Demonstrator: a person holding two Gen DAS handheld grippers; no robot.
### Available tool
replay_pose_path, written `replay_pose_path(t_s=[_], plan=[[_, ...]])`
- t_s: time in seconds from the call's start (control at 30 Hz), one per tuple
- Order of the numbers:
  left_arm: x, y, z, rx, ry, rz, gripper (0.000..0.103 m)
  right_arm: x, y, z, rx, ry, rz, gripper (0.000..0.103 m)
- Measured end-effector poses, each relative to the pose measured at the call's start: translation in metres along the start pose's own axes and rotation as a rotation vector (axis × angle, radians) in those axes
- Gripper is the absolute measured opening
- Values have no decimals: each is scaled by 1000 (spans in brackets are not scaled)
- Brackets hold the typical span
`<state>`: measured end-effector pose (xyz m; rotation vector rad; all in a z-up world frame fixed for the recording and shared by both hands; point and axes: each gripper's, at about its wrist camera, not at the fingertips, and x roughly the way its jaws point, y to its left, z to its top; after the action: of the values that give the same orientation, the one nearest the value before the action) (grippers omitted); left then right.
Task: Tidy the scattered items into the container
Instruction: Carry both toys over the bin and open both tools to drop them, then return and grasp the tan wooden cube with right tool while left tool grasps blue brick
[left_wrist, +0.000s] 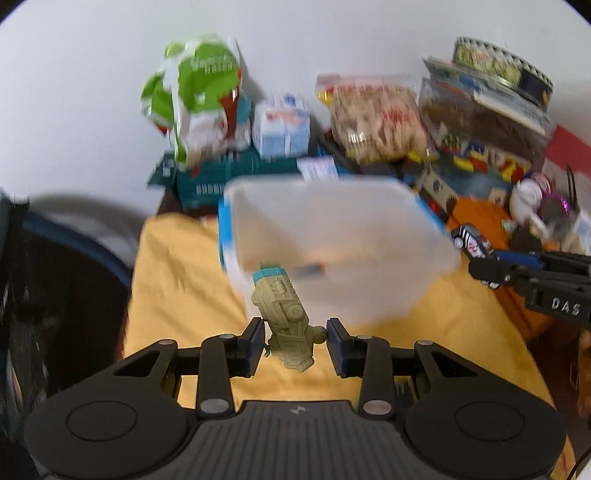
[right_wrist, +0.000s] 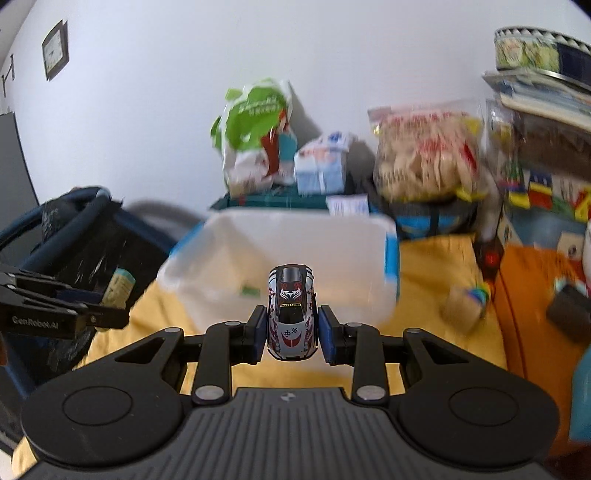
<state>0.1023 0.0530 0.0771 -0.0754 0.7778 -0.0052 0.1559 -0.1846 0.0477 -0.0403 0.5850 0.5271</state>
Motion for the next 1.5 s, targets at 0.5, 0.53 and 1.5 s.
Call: replay_pose_path(t_s=[0.5,0.53,1.5], plan=[[121,0,84,-1,217,-24,46,105,-15,51,-6,201,-52,38],[128,0,83,1,234,0,47,109,-17,50,-9,210,-62,49],[38,-81,-168,195,218,-148,62,17,-15,-144,26,319,-95,58]])
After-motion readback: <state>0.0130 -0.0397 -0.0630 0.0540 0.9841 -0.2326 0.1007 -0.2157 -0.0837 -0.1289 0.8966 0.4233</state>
